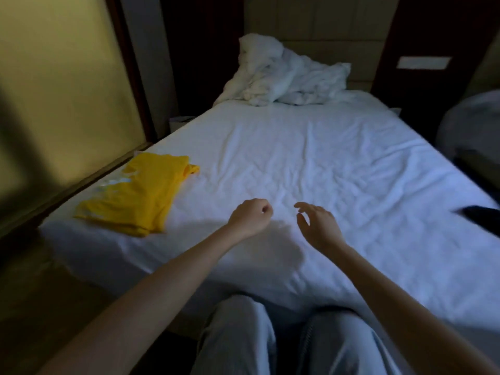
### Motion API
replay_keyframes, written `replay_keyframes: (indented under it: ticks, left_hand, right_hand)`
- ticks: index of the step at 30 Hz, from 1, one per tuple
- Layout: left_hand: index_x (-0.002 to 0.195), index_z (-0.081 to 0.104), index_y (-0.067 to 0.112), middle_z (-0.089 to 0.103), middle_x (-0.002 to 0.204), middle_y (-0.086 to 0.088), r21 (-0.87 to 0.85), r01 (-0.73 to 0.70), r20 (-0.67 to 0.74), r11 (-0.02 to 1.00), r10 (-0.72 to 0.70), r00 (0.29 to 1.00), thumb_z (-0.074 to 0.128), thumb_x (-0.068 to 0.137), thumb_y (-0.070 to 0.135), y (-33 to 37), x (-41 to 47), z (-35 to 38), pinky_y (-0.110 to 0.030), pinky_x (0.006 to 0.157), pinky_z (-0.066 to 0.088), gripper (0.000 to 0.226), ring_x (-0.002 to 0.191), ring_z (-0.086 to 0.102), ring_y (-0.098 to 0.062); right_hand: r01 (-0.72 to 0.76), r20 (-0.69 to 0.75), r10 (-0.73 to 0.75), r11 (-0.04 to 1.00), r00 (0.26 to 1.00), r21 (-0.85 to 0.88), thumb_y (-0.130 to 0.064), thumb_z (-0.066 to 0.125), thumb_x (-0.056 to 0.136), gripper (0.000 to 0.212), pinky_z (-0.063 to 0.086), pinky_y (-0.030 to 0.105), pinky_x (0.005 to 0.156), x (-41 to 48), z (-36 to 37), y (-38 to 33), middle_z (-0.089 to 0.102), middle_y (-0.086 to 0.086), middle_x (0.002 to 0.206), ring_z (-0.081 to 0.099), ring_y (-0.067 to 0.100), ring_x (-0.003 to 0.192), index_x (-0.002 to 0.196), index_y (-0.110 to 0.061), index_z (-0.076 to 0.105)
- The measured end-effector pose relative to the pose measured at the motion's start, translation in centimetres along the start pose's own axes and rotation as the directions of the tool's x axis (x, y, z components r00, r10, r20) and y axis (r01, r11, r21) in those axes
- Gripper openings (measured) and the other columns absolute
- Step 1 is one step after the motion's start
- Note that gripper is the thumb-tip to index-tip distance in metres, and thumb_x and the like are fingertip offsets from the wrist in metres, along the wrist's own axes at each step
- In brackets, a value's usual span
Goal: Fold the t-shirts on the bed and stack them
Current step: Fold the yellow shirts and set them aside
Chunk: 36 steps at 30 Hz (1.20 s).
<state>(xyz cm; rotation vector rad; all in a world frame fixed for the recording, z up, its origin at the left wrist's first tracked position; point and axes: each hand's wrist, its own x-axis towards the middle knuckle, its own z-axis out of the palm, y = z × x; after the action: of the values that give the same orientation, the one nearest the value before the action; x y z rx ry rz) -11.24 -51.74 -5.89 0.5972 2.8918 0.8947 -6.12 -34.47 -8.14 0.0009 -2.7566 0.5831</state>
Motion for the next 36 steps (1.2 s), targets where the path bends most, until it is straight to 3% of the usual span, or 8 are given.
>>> replay_keyframes:
  ticks: [12,17,19,22,28,32,34,36]
  left_hand:
    - [0.106,0.064,0.011,0.064,0.114,-0.013,-0.168,-0.371,0.168,0.913,0.397,0.902,0.043,0.094,0.022,23.6,3.6,18.3,-0.036,0.089,0.046,0.027,0.109,0.054,-0.032]
    - [0.112,0.063,0.012,0.064,0.117,-0.01,-0.139,-0.465,0.063,0.874,0.477,0.877,0.029,0.09,0.034,27.3,4.1,24.6,-0.034,0.091,0.041,0.046,0.109,0.054,-0.031]
    - [0.1,0.068,0.012,0.068,0.104,-0.009,-0.077,-0.546,-0.077,0.834,0.541,0.838,0.025,0.084,0.038,26.3,3.8,26.8,-0.036,0.083,0.046,0.053,0.098,0.06,-0.031]
    - [0.096,0.068,0.014,0.069,0.101,-0.005,-0.064,-0.555,-0.123,0.829,0.545,0.829,0.023,0.084,0.041,25.8,4.5,27.7,-0.037,0.083,0.045,0.055,0.097,0.059,-0.03]
    - [0.093,0.068,0.011,0.069,0.1,-0.006,-0.106,-0.545,-0.12,0.832,0.533,0.837,0.02,0.083,0.043,25.9,4.5,27.8,-0.036,0.085,0.044,0.059,0.097,0.058,-0.03]
    - [0.105,0.064,0.018,0.066,0.112,-0.005,-0.147,-0.53,-0.014,0.835,0.534,0.845,0.017,0.09,0.046,26.2,4.0,26.9,-0.035,0.091,0.039,0.057,0.107,0.055,-0.027]
    - [0.115,0.061,0.022,0.063,0.118,-0.004,-0.403,-0.4,0.147,0.823,0.489,0.86,0.028,0.095,0.044,26.5,3.6,26.0,-0.036,0.094,0.04,0.043,0.109,0.056,-0.024]
    - [0.109,0.058,0.028,0.067,0.104,-0.003,-0.812,-0.011,0.281,0.584,0.407,0.869,0.037,0.094,0.052,27.2,2.3,23.9,-0.035,0.084,0.048,0.036,0.094,0.061,-0.021]
  right_hand:
    - [-0.438,-0.204,0.416,0.896,0.886,-0.077,-0.011,0.05,0.09,0.025,0.043,0.037,0.086,-11.3,-12.2,19.0,0.068,0.008,0.11,0.06,0.031,0.1,0.108,-0.012,0.067]
    - [-0.496,-0.395,0.388,0.839,0.833,-0.221,-0.013,0.048,0.083,0.028,0.045,0.041,0.082,-15.8,-15.7,23.8,0.069,0.012,0.101,0.062,0.035,0.096,0.101,-0.008,0.069]
    - [-0.542,-0.493,0.332,0.75,0.804,-0.38,-0.019,0.053,0.077,0.034,0.039,0.045,0.088,-17.2,-16.6,25.5,0.065,0.013,0.109,0.057,0.037,0.106,0.107,-0.009,0.066]
    - [-0.743,-0.404,0.625,0.54,0.668,-0.395,-0.03,0.059,0.087,0.05,0.008,0.044,0.103,-18.1,-18.4,27.6,0.039,0.011,0.141,0.026,0.036,0.135,0.134,-0.018,0.045]
    - [-0.802,-0.464,0.698,0.596,0.545,-0.046,-0.023,0.048,0.095,0.026,0.038,0.044,0.084,-18.2,-17.9,28.2,0.06,0.011,0.082,0.056,0.034,0.089,0.071,-0.016,0.052]
    - [-0.598,-0.455,0.687,0.723,0.567,0.347,-0.025,0.054,0.093,0.029,0.035,0.033,0.06,-15.1,-17.3,25.0,0.053,0.006,0.063,0.05,0.02,0.064,0.067,-0.012,0.055]
    - [-0.464,-0.419,0.657,0.747,0.627,0.476,-0.022,0.056,0.092,0.028,0.034,0.024,0.053,-12.7,-16.8,22.6,0.049,-0.002,0.056,0.044,0.008,0.054,0.067,-0.011,0.057]
    - [-0.336,-0.398,0.654,0.708,0.643,0.621,-0.019,0.054,0.093,0.029,0.036,0.021,0.05,-10.2,-16.4,20.3,0.048,-0.001,0.054,0.042,0.002,0.048,0.065,-0.009,0.055]
